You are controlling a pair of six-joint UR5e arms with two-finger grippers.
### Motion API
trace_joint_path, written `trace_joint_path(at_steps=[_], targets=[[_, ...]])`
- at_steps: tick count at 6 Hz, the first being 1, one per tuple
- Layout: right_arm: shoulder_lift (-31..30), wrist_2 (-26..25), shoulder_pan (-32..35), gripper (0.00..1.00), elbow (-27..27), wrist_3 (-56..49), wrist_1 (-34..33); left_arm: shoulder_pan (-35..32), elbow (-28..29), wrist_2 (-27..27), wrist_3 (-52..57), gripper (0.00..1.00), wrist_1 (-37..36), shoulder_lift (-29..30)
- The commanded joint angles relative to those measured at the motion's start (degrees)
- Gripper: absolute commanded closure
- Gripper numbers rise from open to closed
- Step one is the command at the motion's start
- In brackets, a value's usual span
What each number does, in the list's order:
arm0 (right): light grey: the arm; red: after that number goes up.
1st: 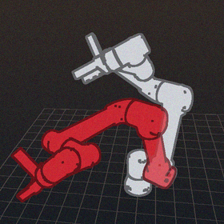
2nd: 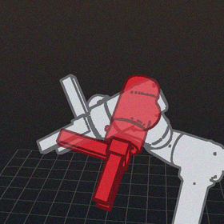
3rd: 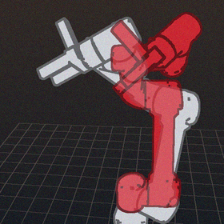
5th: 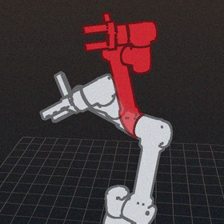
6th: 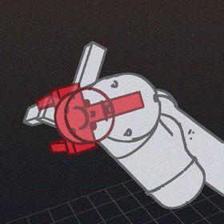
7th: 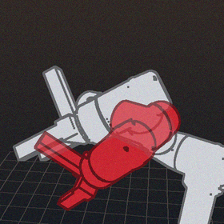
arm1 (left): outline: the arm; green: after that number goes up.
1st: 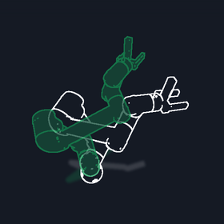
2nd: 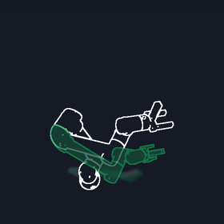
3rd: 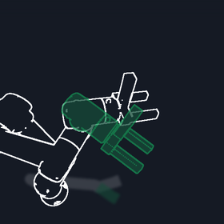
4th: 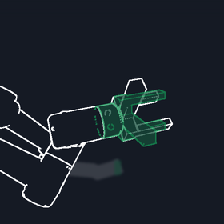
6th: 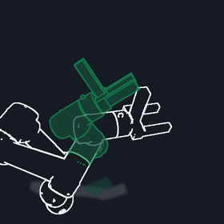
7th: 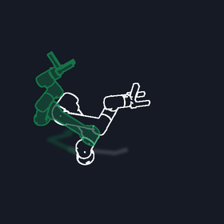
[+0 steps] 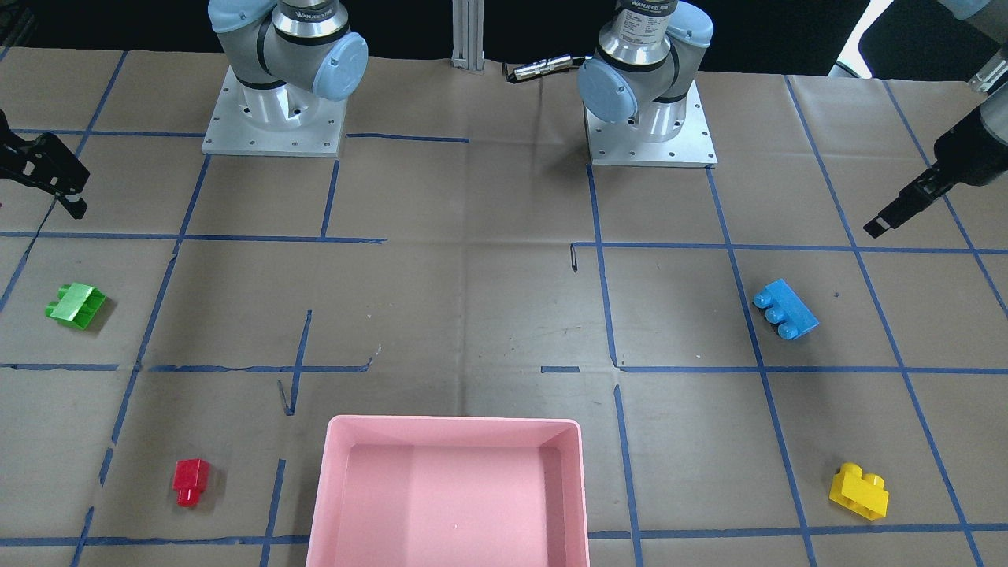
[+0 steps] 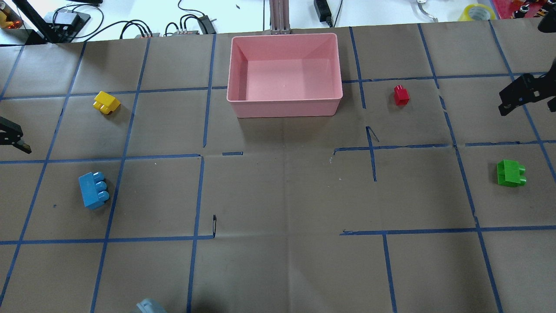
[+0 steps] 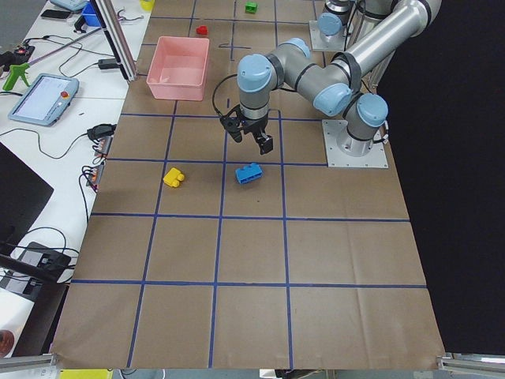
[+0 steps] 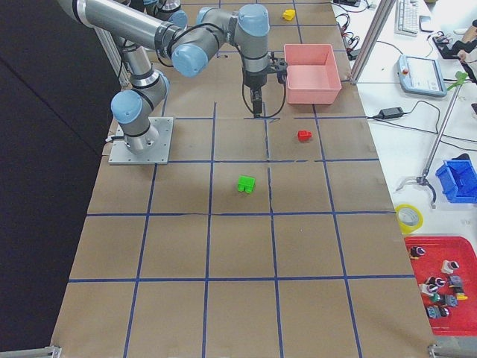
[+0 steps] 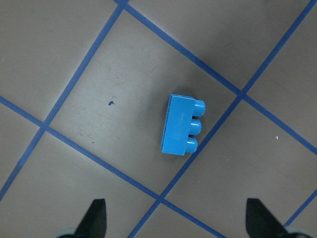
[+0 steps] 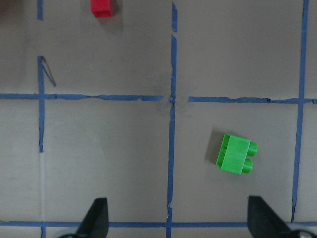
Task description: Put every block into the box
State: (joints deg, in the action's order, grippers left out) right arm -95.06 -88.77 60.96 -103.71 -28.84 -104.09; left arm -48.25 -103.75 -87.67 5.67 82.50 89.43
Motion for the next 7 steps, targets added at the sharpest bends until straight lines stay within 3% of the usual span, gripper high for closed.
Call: trace_joint_path(at_steps=[1, 3, 5, 7], targets=[[0.14, 0.43, -5.38, 0.01, -6.04, 2.45, -7.61, -0.35, -6.43, 0.04, -0.22, 0.01, -9.58, 1.44], [6.17, 0.09, -7.42, 0.01, -7.21, 6.58, -7.71, -1.76, -12.76, 0.12, -0.22, 0.01, -20.07, 3.37], [10.5, 0.09, -7.96, 0.01, -7.47, 8.71, -16.61, -3.85, -13.49, 0.13, -0.31, 0.01, -29.36, 10.72], [14.37, 0.09, -8.74, 0.04, -9.04, 8.54, -18.16, -7.2, -13.58, -0.22, -3.2, 0.01, -36.17, 14.7]])
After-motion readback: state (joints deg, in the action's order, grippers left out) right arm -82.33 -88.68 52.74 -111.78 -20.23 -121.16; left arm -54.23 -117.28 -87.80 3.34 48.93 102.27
